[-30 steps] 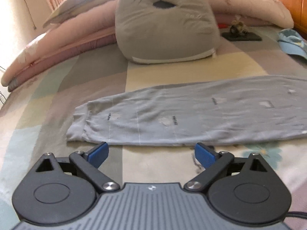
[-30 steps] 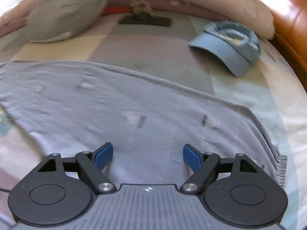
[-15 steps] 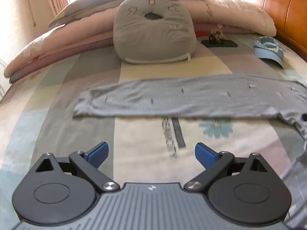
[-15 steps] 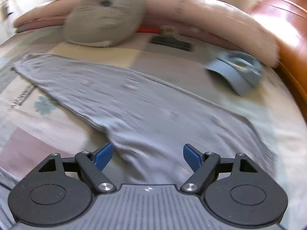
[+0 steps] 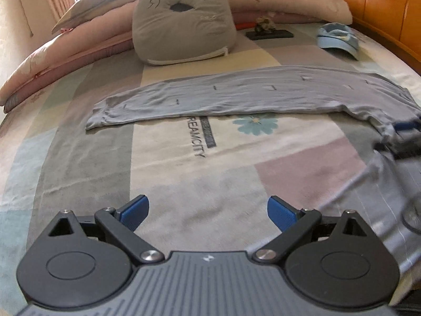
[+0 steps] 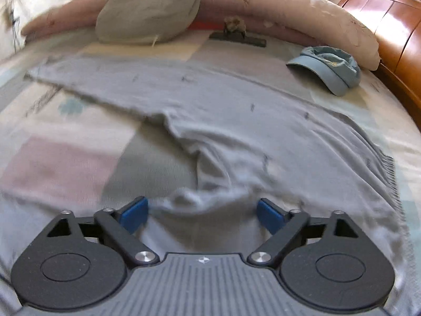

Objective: Fold clothes

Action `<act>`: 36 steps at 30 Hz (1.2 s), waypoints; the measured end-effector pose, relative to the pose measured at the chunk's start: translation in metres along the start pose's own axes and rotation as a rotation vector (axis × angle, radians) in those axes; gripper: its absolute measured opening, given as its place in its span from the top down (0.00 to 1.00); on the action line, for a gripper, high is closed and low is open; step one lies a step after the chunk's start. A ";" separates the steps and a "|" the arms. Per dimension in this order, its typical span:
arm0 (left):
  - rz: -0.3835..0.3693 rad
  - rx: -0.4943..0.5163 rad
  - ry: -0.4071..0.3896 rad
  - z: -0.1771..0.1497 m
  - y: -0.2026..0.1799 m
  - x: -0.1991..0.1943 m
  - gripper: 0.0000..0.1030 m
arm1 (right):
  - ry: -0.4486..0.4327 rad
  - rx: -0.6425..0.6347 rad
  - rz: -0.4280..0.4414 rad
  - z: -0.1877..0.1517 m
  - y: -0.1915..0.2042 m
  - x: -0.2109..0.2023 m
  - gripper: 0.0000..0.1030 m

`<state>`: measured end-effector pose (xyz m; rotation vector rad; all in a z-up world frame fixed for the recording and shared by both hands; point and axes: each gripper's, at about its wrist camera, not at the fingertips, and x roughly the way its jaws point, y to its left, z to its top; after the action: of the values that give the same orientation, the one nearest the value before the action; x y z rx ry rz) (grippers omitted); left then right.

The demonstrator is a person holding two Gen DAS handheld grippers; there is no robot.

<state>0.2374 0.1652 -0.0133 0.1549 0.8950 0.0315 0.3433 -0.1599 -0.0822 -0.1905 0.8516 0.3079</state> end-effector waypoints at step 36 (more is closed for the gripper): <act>-0.150 -0.056 -0.158 -0.166 -0.097 -0.040 0.02 | -0.181 0.048 -0.008 -0.155 0.034 -0.100 0.00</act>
<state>0.0799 0.0854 -0.0989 0.0369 0.7453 -0.0939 0.1603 -0.1918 -0.1075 -0.1192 0.6784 0.2923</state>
